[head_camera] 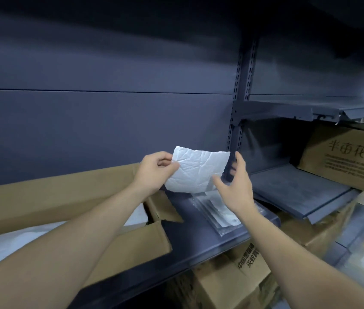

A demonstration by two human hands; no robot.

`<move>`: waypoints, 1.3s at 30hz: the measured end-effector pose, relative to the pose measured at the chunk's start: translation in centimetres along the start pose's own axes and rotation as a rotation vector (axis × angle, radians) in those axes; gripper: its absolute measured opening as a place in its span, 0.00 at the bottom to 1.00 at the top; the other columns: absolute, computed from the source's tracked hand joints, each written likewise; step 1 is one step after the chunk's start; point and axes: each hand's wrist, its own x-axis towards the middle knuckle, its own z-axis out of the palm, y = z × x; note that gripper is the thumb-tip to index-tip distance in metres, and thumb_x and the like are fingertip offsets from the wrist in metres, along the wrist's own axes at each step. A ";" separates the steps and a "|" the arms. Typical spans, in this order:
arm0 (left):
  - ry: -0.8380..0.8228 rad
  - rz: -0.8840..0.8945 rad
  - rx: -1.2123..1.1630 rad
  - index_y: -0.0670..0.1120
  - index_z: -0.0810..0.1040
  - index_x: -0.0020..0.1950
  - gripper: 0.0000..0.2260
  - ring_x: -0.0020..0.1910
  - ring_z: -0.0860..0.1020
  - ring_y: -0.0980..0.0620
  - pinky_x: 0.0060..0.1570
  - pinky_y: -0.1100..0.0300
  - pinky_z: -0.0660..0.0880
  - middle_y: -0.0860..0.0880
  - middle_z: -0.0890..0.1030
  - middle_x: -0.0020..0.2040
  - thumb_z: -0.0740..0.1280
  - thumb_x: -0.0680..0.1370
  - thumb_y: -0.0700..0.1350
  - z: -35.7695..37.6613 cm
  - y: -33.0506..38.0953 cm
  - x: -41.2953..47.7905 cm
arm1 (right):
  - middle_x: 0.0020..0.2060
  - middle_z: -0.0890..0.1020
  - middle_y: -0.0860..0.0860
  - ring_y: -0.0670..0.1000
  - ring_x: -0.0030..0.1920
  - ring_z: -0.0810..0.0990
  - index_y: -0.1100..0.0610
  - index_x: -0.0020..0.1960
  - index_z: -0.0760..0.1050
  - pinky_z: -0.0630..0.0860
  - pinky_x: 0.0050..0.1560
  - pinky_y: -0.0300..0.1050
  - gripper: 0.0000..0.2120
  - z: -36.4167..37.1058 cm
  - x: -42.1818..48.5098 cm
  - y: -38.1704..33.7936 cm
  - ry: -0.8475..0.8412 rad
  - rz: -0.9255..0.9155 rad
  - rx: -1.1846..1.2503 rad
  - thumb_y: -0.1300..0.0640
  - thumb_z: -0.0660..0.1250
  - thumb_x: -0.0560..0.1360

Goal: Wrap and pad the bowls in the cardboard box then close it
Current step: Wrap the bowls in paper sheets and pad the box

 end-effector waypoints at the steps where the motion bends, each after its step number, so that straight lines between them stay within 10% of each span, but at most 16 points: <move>1: 0.003 -0.007 -0.022 0.45 0.83 0.47 0.02 0.40 0.83 0.56 0.43 0.63 0.79 0.50 0.86 0.42 0.71 0.76 0.40 -0.8 0.2 -0.3 | 0.67 0.72 0.45 0.46 0.67 0.71 0.45 0.78 0.51 0.70 0.66 0.48 0.40 0.5 -0.3 -0.5 -0.024 0.015 0.031 0.52 0.71 0.74; 11: 0.019 -0.079 -0.084 0.45 0.82 0.51 0.04 0.48 0.84 0.46 0.54 0.44 0.80 0.47 0.86 0.46 0.69 0.78 0.40 -8.4 1.0 -3.7 | 0.66 0.72 0.44 0.47 0.68 0.70 0.45 0.79 0.47 0.65 0.61 0.43 0.37 5.3 -1.7 -5.9 -0.225 0.041 0.159 0.49 0.66 0.78; 16: 0.059 -0.102 -0.076 0.46 0.82 0.52 0.04 0.50 0.84 0.44 0.55 0.40 0.79 0.47 0.86 0.47 0.70 0.78 0.41 -12.3 0.7 -5.2 | 0.50 0.81 0.46 0.46 0.50 0.81 0.43 0.73 0.61 0.76 0.49 0.39 0.28 8.0 -2.8 -8.2 -0.279 -0.013 0.240 0.55 0.67 0.76; 28: 0.113 -0.167 -0.007 0.46 0.78 0.57 0.11 0.35 0.80 0.50 0.33 0.55 0.78 0.40 0.82 0.38 0.70 0.76 0.36 -17.8 -2.1 -9.0 | 0.37 0.81 0.54 0.54 0.43 0.82 0.40 0.73 0.59 0.80 0.54 0.52 0.35 12.0 -5.3 -9.9 -0.520 0.027 0.252 0.58 0.71 0.72; 39: 0.002 -0.274 0.061 0.56 0.70 0.66 0.25 0.33 0.77 0.54 0.38 0.55 0.82 0.48 0.79 0.36 0.72 0.75 0.36 -18.8 -6.3 -11.2 | 0.32 0.78 0.50 0.44 0.34 0.77 0.43 0.77 0.52 0.74 0.38 0.33 0.41 13.0 -7.0 -9.1 -0.687 -0.008 0.029 0.59 0.71 0.73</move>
